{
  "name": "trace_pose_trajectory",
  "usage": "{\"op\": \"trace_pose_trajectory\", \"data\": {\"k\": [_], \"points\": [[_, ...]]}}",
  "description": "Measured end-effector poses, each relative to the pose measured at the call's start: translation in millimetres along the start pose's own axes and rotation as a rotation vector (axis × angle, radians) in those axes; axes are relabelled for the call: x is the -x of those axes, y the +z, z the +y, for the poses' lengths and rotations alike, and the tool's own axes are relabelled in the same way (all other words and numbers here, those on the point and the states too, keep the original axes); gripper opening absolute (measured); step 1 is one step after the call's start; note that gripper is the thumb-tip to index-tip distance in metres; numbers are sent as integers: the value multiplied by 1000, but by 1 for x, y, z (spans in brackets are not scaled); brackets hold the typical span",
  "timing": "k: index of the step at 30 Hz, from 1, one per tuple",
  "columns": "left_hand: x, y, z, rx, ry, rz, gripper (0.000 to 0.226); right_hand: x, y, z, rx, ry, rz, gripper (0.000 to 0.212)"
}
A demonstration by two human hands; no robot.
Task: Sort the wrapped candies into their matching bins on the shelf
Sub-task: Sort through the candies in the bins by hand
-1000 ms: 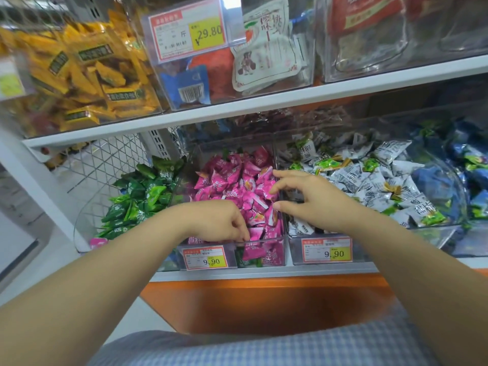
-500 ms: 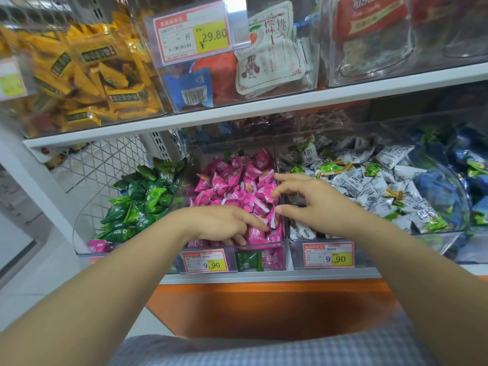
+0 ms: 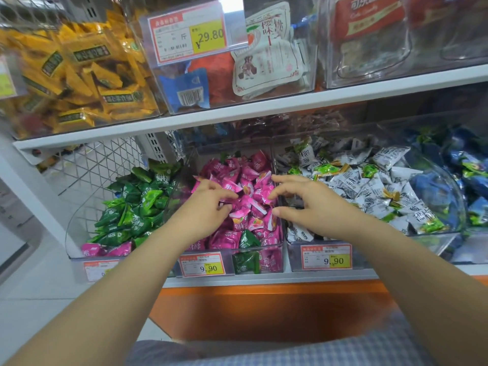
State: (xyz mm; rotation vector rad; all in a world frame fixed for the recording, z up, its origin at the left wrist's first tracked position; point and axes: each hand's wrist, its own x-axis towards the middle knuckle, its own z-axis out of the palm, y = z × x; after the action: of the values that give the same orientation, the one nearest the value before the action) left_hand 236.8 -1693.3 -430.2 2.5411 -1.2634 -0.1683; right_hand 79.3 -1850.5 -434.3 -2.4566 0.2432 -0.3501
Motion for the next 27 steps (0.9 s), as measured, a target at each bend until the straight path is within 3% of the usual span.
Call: {"op": "trace_pose_trajectory", "data": {"k": [2,3,7,12,14,20,27], "points": [[4,-1,6,-2,116,122,21,0,0,1,10,-7,2,25],[5,-1,10,1,175,91,18,0,0,1,12,-11,4,25],[-2,7,22,-169,254,-252,25,-1,1,1,-9,-18,8,24],[-14,16,25,-564,316,-195,22,0,0,-1,-16,-7,0,24],[-12,16,24,-570,328,-161,18,1,0,-1,-8,-3,-9,26],[15,7,2,-81,217,18,7,2,1,-1,50,-8,14,33],[37,-8,-7,552,-45,365,13,0,8,-19,106,-110,186,20]]}}
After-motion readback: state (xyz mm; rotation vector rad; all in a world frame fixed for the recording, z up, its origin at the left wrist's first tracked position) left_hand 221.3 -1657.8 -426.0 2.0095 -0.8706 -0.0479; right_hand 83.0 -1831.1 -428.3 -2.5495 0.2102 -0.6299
